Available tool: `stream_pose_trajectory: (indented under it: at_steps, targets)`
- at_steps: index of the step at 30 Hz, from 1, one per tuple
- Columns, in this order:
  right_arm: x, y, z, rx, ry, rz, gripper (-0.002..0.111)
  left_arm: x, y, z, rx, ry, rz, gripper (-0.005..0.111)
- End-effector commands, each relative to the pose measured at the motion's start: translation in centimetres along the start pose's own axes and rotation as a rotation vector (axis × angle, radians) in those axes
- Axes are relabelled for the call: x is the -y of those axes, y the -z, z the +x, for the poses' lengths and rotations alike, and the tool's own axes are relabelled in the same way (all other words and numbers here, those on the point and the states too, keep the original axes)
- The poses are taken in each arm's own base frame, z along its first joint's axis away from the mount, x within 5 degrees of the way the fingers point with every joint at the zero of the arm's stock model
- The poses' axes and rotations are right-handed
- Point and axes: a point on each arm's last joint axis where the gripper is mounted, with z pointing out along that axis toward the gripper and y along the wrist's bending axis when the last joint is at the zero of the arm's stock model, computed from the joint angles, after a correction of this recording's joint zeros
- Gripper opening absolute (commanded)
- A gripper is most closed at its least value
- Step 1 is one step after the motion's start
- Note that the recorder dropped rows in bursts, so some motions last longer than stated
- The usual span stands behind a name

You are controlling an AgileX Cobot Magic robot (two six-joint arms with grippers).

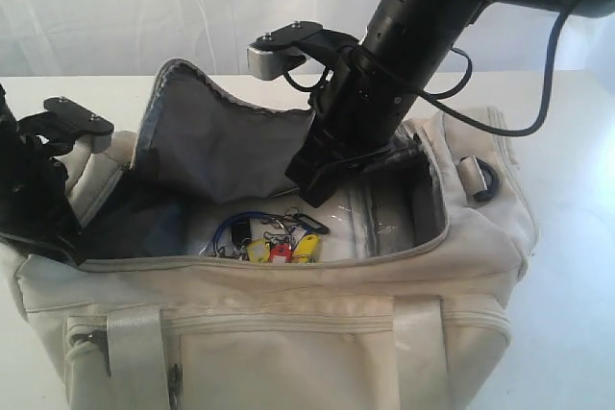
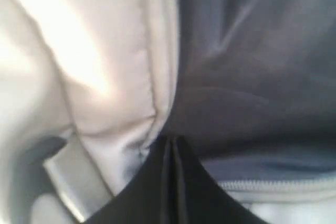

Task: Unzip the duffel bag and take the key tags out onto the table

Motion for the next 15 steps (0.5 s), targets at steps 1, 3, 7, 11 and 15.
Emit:
stream_pose_trajectory:
  at_steps: [1,3,7,11,15]
  targets:
    - [-0.2,0.3,0.0,0.011,0.013,0.0,0.0,-1.4,0.1,1.0,-0.09,0.023,-0.123,0.0]
    - [-0.3,0.3,0.0,0.009,0.013,-0.001,0.0,-1.9,0.1,1.2,-0.096,0.044,-0.124,0.0]
    - [-0.3,0.3,0.1,0.006,0.013,-0.003,0.0,-3.2,0.1,1.8,-0.104,0.094,-0.131,0.0]
    - [-0.3,0.3,0.1,0.004,0.013,-0.004,0.0,-4.7,0.1,2.6,-0.114,0.156,-0.136,0.0]
    - [-0.3,0.3,0.1,0.004,0.013,-0.004,0.0,-5.5,0.1,3.2,-0.125,0.192,-0.135,0.0]
